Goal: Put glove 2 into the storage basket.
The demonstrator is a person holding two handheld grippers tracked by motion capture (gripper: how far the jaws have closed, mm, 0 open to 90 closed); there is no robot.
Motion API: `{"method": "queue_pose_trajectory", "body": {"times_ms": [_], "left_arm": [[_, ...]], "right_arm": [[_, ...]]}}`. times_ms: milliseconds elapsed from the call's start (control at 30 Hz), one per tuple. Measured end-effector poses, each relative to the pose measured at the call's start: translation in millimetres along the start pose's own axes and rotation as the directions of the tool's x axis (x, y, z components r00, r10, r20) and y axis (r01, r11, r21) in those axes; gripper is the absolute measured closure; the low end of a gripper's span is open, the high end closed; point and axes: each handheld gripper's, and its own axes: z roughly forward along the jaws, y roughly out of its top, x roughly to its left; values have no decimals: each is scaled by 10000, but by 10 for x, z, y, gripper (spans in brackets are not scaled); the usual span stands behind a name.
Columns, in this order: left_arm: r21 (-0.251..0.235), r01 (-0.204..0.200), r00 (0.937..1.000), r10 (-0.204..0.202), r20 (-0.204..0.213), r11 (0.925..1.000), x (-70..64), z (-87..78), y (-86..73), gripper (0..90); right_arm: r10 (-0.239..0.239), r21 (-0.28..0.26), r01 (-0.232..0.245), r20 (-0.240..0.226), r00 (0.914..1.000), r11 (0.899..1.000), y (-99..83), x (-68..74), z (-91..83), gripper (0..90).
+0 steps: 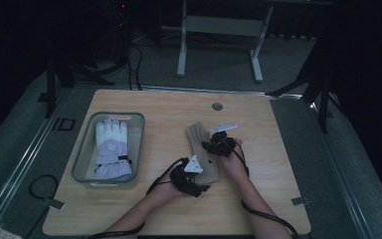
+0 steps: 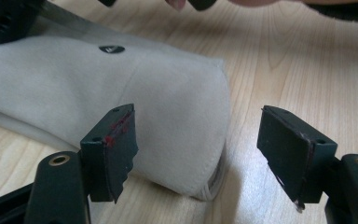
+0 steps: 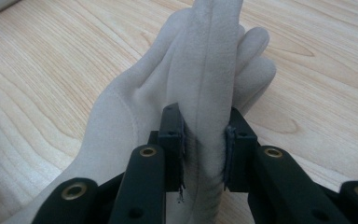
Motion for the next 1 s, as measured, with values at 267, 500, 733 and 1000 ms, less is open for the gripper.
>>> {"method": "queue_pose_trajectory", "body": {"times_ms": [267,500,733,1000], "left_arm": [[654,-761,9961,789,-403,9950,-62,64,18,313],[1076,-1046,9906,1132,-770,9887,-81,87,72,395],[1387,-940,9875,1101,-1131,9859,-46,102,140,631],[1101,-227,9943,339,-1009,9937,25,44,150,796]], "right_arm": [[205,102,-206,32,9998,9997,14,5,2,734],[127,151,-129,146,9998,9998,23,19,3,734],[147,161,-151,197,9997,9998,33,29,9,735],[136,77,-137,152,9998,9999,61,44,-31,757]]}}
